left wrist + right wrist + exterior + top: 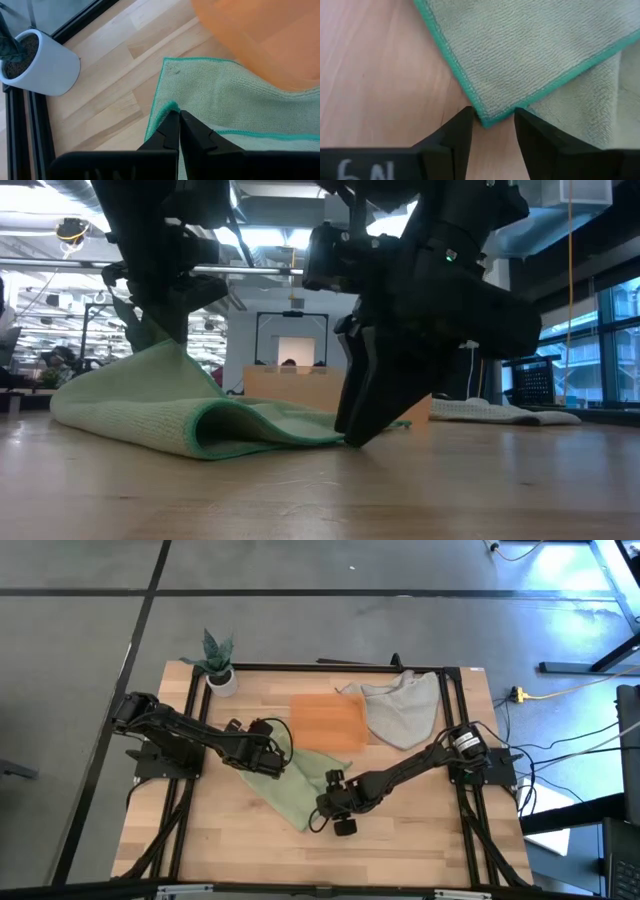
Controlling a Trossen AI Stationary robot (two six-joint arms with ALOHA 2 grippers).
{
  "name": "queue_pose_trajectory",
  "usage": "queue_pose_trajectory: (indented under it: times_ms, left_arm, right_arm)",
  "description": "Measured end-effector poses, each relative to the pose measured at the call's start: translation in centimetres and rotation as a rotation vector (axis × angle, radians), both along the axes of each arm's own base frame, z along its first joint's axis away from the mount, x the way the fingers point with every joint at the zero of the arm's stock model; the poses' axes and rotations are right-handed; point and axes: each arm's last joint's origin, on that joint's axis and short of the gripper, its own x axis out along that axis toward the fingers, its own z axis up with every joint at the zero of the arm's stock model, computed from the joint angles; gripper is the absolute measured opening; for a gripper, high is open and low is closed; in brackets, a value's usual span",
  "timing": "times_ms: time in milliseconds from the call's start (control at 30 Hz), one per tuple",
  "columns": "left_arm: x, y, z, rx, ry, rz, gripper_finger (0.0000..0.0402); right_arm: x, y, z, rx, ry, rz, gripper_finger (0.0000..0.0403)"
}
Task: Roll microfiber towels into tight, uniform cylinder then place into a basket
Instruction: Fold the green microfiber towel
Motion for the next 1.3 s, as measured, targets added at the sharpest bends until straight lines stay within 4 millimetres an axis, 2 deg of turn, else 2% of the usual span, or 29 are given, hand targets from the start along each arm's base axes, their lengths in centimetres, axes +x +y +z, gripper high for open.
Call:
queue_pose_trajectory:
  times_ms: [167, 367, 667, 900, 1300]
  left_arm:
    - [0.0, 0.0, 0.0, -0.001, -0.003, 0.0, 0.0]
    - [0.0, 0.0, 0.0, -0.02, 0.002, 0.0, 0.0]
    - [-0.3, -0.6, -0.1, -0.039, 0.034, -0.02, 0.0]
    - [-0.7, -1.0, 0.0, -0.008, 0.061, -0.036, 0.0]
    - [-0.7, 0.5, 0.2, 0.069, 0.05, 0.029, 0.0]
  right_arm:
    - [0.1, 0.1, -0.2, 0.004, -0.005, 0.002, 0.0104]
    - [0.2, 0.2, -0.1, 0.013, -0.009, 0.003, 0.0014]
    - [0.2, 0.5, 1.2, -0.002, 0.025, -0.014, 0.0006]
    - [-0.4, -0.2, 3.2, -0.181, 0.105, -0.082, 0.0004]
    - [-1.1, -3.7, 3.5, -0.434, 0.157, -0.315, 0.0004]
